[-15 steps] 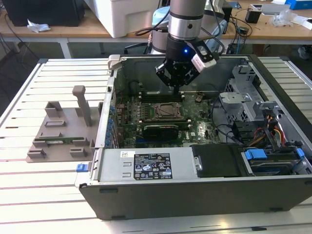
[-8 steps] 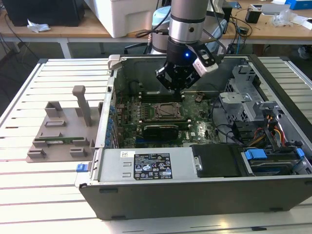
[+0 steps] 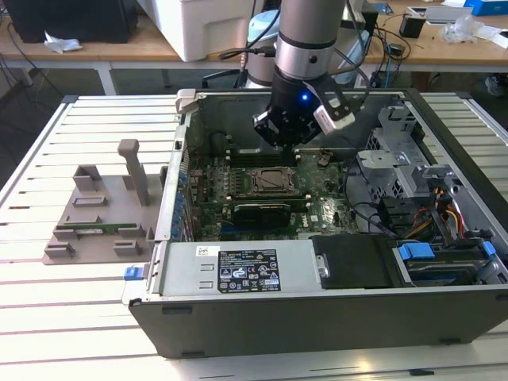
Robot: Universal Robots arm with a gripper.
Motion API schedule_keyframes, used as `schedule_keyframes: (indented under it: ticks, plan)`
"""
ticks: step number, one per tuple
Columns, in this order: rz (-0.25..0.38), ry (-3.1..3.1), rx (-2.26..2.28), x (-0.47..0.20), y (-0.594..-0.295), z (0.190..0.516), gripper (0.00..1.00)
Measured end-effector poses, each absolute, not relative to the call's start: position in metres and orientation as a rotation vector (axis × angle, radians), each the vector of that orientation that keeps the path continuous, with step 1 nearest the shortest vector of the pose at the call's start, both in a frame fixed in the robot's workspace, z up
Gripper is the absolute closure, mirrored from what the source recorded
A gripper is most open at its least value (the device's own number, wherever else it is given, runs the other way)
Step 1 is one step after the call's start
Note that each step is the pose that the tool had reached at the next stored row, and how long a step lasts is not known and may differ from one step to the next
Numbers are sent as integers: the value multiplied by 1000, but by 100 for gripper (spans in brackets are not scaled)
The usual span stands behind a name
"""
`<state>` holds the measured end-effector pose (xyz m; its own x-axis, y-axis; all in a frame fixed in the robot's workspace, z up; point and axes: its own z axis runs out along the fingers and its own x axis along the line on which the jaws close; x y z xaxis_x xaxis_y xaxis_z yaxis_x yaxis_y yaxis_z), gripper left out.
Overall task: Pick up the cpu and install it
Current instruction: 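Install the second cpu locking lever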
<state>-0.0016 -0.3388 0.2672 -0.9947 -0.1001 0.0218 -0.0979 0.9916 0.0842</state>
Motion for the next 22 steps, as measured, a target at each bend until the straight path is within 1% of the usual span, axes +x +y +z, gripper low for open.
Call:
schedule_keyframes:
  ticks: [13,18,22]
  plan:
    - [-129,-3109,155,-2,-345,261,89]
    - [-129,-3109,155,-3,-347,253,89]
    - [-127,-3109,155,-4,-354,249,89]
